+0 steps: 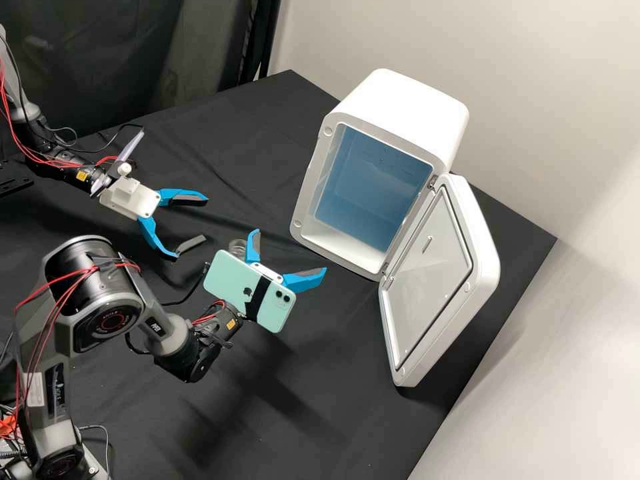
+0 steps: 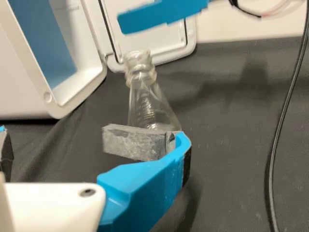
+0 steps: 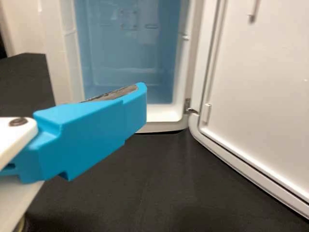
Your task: Take the flask out of the incubator
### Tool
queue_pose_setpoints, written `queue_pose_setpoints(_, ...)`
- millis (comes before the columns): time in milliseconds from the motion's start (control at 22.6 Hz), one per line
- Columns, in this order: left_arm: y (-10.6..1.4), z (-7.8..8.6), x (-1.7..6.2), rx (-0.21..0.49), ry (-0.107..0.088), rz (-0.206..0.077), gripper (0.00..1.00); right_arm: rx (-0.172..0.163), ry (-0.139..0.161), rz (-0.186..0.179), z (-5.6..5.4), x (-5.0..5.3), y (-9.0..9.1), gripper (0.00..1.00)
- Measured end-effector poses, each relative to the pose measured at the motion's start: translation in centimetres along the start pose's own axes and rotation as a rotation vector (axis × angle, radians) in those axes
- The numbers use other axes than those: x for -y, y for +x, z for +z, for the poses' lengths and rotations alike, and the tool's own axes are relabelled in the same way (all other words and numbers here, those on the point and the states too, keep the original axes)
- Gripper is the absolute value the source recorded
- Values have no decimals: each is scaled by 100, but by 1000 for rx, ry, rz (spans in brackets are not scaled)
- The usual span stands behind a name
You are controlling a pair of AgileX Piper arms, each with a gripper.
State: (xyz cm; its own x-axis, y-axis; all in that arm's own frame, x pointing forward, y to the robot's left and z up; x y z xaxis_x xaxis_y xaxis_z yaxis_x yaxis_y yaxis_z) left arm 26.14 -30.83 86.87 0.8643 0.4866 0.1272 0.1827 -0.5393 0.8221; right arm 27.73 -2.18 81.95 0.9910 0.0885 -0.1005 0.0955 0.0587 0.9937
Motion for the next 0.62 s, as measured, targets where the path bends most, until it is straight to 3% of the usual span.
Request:
queue_pose_setpoints(133, -16, -13, -30, 28, -37, 43, 100, 28, 19, 15, 22, 7, -40, 100)
queue_pose_setpoints(310, -44, -71, -38, 18, -87, 68, 100, 36, 24, 30, 3, -14, -84, 100)
queue_pose_setpoints(399, -54, -92, -39, 13, -96, 76, 100, 44, 54, 49, 18, -59, -106, 100)
queue_pose_setpoints(621, -80, -90, -14, 29, -94, 69, 100, 72, 109, 73, 82, -110, -164, 100)
